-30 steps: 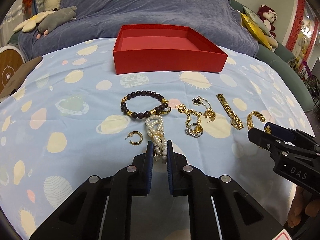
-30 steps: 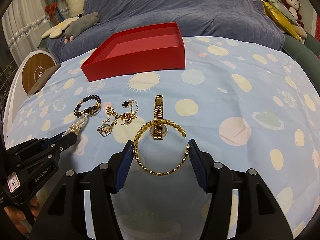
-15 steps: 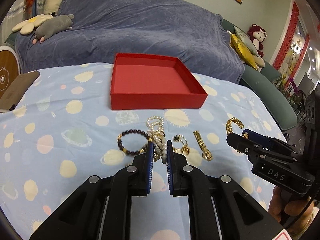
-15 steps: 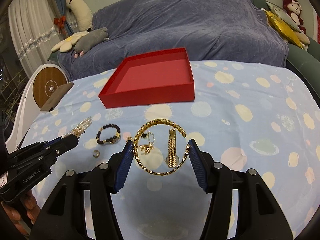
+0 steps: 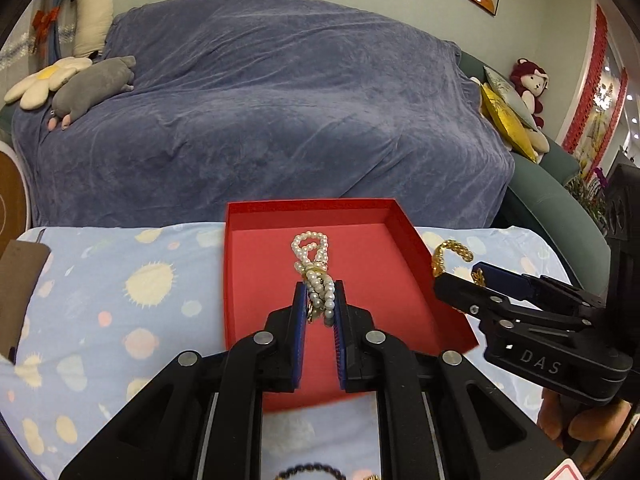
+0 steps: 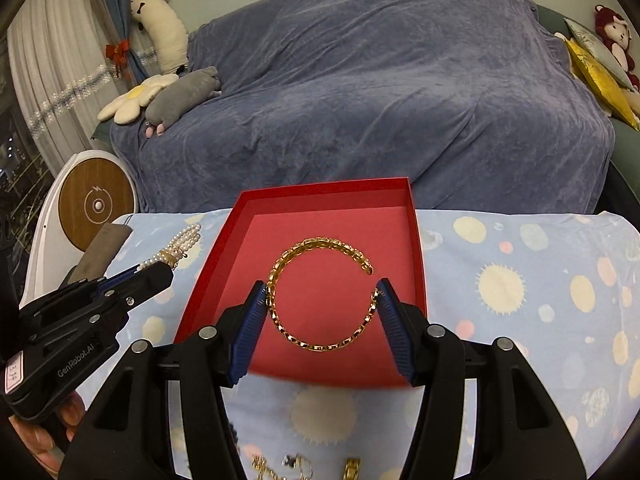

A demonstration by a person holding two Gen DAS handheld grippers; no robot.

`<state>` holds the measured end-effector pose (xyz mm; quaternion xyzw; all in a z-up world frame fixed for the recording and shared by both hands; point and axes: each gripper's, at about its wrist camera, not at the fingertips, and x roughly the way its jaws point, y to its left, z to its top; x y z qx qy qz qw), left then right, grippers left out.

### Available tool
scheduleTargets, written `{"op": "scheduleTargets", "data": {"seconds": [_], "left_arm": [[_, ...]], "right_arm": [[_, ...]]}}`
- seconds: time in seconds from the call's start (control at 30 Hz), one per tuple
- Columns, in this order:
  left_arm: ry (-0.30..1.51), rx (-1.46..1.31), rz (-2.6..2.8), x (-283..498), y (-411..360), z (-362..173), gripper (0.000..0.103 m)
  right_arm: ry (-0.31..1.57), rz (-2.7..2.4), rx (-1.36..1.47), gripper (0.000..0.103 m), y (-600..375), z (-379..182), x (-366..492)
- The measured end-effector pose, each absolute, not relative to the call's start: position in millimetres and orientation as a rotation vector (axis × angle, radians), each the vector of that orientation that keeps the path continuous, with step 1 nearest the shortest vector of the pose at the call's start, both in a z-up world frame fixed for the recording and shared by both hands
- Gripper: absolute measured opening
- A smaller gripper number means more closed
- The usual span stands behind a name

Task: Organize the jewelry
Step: 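Carry the bangle and pearl bracelet into the red box and open both tools, then withdraw both tools from the red box back over the jewelry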

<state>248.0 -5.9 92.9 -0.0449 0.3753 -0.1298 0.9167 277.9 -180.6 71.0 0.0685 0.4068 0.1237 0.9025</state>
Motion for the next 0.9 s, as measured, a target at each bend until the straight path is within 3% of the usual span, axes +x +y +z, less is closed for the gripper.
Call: {"op": "scheduleTargets", "data": {"seconds": [0.33,0.4,0.5,0.63,0.9], "left_arm": [[0.852,-0.071,-0.229,349,-20,48,0.010],[0.867,-0.071,-0.215,360,-18,39,0.011],[0.844,-0.060,-0.176,365,-15,33,0.012],[0.828,-0.008,-0.154,367,-15,25,0.019],[0.808,0.030,-0.141,378,-11,23,0.020]], "right_arm": [[0.979,0.203,0.162,0.054,-179,17,374],[0.986,0.196,0.151,0.055,-180,10,379],[0.971,0.193,0.158,0.069,-182,5,379],[0.953,0.197,0.173,0.069,-183,5,376],[0.938,0.177,0.233,0.072,-187,5,371]]}}
